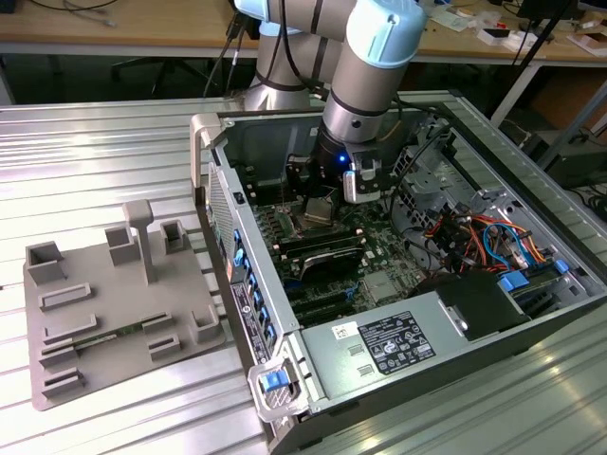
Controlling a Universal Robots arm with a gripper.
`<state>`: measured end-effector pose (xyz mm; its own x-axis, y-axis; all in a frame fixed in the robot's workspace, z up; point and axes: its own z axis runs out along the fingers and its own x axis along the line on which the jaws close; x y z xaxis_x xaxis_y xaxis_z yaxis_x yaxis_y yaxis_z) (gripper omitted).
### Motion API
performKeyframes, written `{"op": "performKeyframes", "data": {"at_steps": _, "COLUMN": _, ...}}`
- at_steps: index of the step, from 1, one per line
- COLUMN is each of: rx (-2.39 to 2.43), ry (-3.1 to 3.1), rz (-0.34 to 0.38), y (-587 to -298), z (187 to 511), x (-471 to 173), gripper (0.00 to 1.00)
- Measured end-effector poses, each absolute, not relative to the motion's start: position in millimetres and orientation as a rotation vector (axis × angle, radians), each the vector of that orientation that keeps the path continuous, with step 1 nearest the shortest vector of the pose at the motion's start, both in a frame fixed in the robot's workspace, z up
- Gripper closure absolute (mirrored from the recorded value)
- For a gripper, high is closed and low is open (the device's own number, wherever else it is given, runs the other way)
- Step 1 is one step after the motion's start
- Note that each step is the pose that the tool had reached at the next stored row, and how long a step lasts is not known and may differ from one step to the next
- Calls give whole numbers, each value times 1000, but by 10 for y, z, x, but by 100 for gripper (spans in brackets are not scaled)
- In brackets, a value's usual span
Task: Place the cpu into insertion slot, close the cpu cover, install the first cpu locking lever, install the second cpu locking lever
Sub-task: 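Place the cpu into insertion slot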
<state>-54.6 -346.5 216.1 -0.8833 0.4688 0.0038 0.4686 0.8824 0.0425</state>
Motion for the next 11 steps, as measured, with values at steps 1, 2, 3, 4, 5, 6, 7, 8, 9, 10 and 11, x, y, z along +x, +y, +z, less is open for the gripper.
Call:
{"op": "performKeyframes", "data": {"at_steps": 1, "rx": 761, "ry": 3040, "rz": 66, "y": -3465, "z": 2160, "x": -549, "gripper": 45}}
{"op": "performKeyframes", "data": {"at_steps": 2, "rx": 768, "ry": 3039, "rz": 66, "y": -3465, "z": 2160, "x": -551, "gripper": 45}}
{"op": "performKeyframes", "data": {"at_steps": 3, "rx": 774, "ry": 3037, "rz": 66, "y": -3465, "z": 2160, "x": -551, "gripper": 45}}
{"op": "performKeyframes", "data": {"at_steps": 4, "rx": 778, "ry": 3036, "rz": 66, "y": -3465, "z": 2159, "x": -552, "gripper": 45}}
{"op": "performKeyframes", "data": {"at_steps": 5, "rx": 782, "ry": 3035, "rz": 66, "y": -3465, "z": 2159, "x": -553, "gripper": 45}}
{"op": "performKeyframes", "data": {"at_steps": 6, "rx": 790, "ry": 3033, "rz": 66, "y": -3466, "z": 2159, "x": -553, "gripper": 45}}
{"op": "performKeyframes", "data": {"at_steps": 7, "rx": 793, "ry": 3032, "rz": 66, "y": -3466, "z": 2159, "x": -554, "gripper": 45}}
{"op": "performKeyframes", "data": {"at_steps": 8, "rx": 796, "ry": 3031, "rz": 66, "y": -3465, "z": 2158, "x": -554, "gripper": 45}}
{"op": "performKeyframes", "data": {"at_steps": 9, "rx": 801, "ry": 3030, "rz": 66, "y": -3465, "z": 2157, "x": -554, "gripper": 45}}
{"op": "performKeyframes", "data": {"at_steps": 10, "rx": 807, "ry": 3028, "rz": 66, "y": -3465, "z": 2156, "x": -554, "gripper": 45}}
{"op": "performKeyframes", "data": {"at_steps": 11, "rx": 809, "ry": 3027, "rz": 66, "y": -3465, "z": 2156, "x": -554, "gripper": 45}}
